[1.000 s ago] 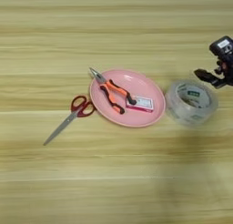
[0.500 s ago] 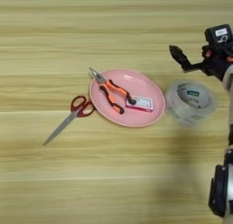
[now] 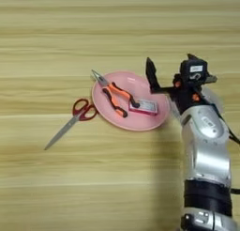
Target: Move the objects on the table
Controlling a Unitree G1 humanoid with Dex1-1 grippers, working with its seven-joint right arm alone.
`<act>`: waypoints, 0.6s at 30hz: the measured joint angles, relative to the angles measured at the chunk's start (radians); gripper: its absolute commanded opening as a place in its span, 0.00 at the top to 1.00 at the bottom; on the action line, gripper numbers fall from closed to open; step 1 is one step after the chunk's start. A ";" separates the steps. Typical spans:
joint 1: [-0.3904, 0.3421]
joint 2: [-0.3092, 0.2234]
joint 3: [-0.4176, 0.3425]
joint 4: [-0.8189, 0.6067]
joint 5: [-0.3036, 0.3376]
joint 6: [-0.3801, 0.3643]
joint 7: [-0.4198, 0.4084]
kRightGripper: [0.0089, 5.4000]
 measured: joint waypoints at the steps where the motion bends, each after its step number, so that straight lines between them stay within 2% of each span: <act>1: 0.017 0.010 0.009 -0.029 0.004 0.002 -0.002 0.00; 4: 0.070 0.052 0.046 -0.102 0.014 0.015 -0.011 0.00; 7: 0.158 0.112 0.120 -0.142 0.014 0.053 -0.015 0.00; 14: 0.261 0.117 0.126 -0.248 0.046 0.129 -0.018 0.00; 18: 0.310 0.117 0.113 -0.259 0.046 0.133 -0.020 0.00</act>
